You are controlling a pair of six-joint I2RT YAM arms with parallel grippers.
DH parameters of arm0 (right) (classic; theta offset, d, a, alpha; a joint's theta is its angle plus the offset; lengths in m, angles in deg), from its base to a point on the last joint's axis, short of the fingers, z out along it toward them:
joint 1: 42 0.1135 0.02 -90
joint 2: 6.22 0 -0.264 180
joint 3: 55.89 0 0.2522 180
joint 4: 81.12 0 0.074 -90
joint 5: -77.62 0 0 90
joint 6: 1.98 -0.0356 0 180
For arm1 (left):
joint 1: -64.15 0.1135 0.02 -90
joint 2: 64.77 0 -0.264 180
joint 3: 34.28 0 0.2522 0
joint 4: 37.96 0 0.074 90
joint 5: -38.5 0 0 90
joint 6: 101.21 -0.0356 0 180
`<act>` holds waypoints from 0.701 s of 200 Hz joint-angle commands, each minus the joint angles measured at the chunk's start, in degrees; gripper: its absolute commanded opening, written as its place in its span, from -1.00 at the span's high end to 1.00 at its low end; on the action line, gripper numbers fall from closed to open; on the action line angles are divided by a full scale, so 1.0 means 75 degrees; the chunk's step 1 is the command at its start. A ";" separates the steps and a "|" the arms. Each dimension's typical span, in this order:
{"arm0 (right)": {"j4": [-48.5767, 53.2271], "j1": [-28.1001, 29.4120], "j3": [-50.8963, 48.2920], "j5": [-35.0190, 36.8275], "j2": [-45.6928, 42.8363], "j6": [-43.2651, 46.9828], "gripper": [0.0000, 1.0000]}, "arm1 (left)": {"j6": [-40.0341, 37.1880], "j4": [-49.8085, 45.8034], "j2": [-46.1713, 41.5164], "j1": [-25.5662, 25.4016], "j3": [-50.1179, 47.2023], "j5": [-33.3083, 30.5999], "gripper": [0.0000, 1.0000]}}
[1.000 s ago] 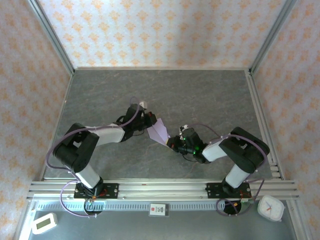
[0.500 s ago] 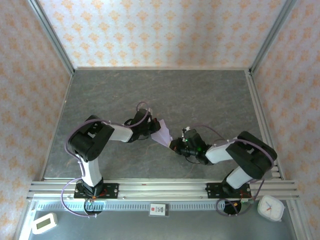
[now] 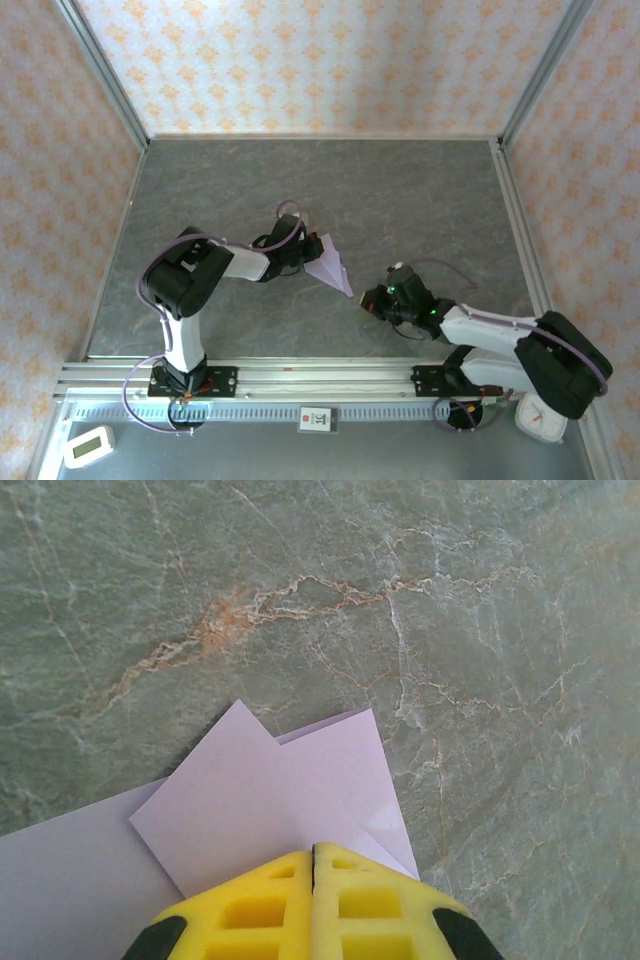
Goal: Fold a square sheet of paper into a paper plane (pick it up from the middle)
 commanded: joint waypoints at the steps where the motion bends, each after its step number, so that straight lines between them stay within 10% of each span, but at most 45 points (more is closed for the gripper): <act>1: 0.0127 -0.0325 0.0278 0.0223 -0.0070 0.0211 0.87 | -0.0590 -0.0675 0.0293 0.0138 -0.0123 -0.0400 1.00; 58: -0.1614 -0.0361 0.0710 -0.0618 0.1670 -0.0020 0.32 | -0.0511 -0.0132 0.0204 0.0341 -0.0649 -0.0172 1.00; 140: -0.2249 0.0138 0.0999 -0.0708 0.2498 -0.0407 0.31 | -0.0372 0.0404 0.0213 0.0663 -0.1016 0.0240 1.00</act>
